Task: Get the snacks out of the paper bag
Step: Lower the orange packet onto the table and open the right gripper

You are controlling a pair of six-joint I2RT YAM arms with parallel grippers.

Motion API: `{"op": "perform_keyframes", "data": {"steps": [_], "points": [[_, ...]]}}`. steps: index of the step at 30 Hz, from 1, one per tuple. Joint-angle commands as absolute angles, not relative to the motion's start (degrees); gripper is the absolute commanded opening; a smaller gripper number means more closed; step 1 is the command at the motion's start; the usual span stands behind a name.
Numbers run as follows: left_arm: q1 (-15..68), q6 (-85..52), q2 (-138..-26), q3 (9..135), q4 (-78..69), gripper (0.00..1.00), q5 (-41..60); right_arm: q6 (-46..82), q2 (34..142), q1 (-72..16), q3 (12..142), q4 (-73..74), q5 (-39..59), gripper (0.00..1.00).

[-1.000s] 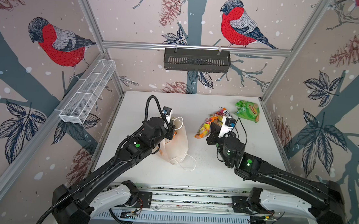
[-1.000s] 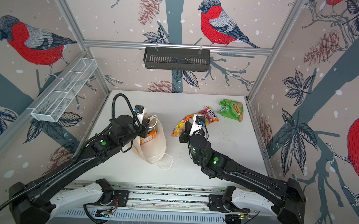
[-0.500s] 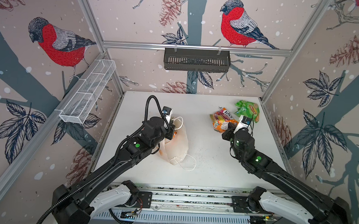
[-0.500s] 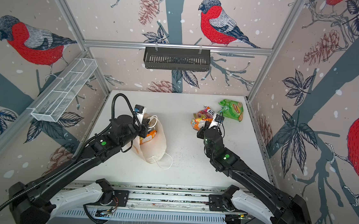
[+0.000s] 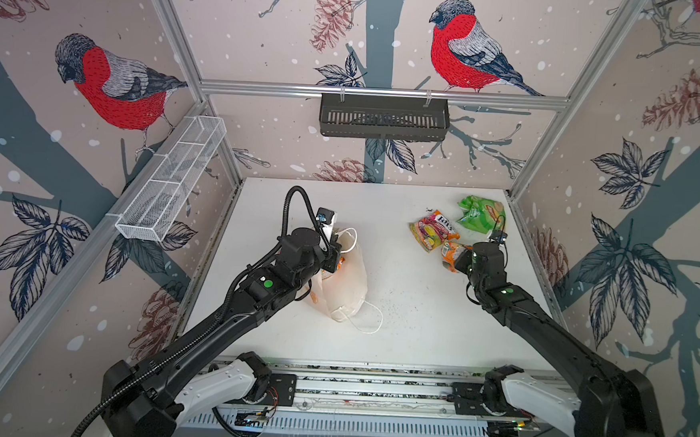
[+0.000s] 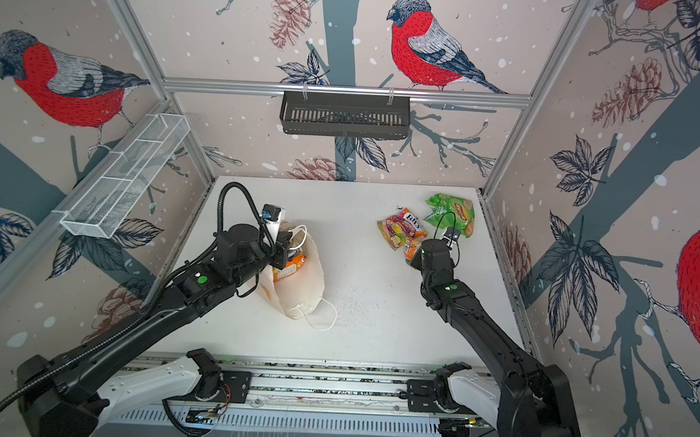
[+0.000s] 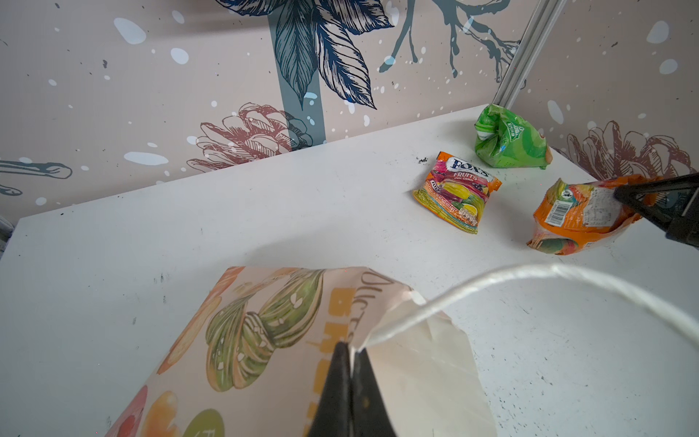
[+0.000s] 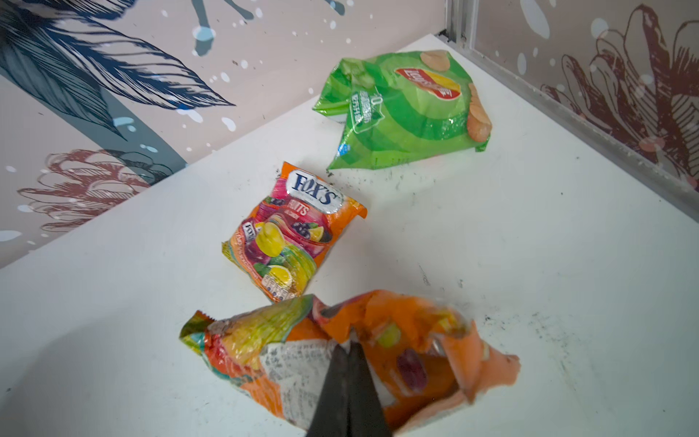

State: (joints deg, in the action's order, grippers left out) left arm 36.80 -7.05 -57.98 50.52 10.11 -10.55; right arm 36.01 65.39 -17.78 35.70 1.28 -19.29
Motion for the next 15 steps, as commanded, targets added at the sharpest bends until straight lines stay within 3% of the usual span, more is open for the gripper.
{"op": "perform_keyframes", "data": {"steps": [1,10,11,15], "points": [[36.7,-7.4,-57.7,50.7,8.3,0.0,-10.4,36.2,68.2,-16.3,36.3,3.8,-16.4,0.0],[36.6,-7.3,-57.2,50.6,8.3,0.0,-10.8,35.4,76.3,-12.8,39.5,5.0,-14.6,0.01],[36.6,-7.4,-57.2,50.7,8.3,0.0,-10.8,35.1,76.9,-12.6,39.9,5.0,-14.7,0.07],[36.7,-7.2,-57.5,50.8,8.3,0.0,-10.7,34.0,78.2,-12.1,42.3,4.1,-15.5,0.48]]}}
